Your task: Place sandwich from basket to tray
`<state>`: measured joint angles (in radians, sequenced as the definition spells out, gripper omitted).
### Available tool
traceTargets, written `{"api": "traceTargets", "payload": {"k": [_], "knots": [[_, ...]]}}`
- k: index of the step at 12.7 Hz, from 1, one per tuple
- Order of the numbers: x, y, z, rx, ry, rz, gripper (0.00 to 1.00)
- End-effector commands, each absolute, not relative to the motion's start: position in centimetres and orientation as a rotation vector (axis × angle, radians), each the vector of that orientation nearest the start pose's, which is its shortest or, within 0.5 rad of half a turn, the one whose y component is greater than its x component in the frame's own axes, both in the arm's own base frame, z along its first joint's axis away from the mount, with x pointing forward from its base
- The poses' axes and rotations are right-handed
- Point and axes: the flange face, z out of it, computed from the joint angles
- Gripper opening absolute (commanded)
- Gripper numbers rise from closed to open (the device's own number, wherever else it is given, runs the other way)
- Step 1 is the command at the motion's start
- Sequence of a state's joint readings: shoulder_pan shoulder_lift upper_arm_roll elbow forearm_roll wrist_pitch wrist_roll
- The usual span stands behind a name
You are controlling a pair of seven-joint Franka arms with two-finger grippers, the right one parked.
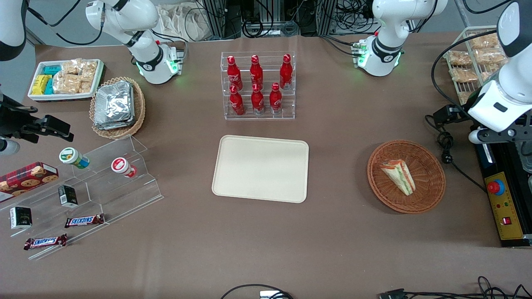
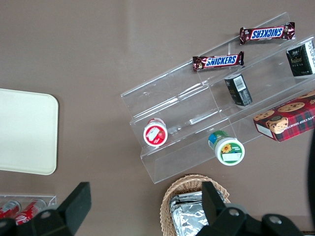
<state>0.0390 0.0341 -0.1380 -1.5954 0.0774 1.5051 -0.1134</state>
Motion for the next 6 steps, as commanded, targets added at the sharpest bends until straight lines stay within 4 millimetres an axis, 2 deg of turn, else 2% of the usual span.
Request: {"api": "traceTargets", "payload": {"k": [1, 6], "knots": [[55.09, -4.5, 58.86, -3.06, -0.034, 0.167, 1.0], [55.22, -4.49, 59.05, -3.06, -0.025, 0.16, 1.0]]}}
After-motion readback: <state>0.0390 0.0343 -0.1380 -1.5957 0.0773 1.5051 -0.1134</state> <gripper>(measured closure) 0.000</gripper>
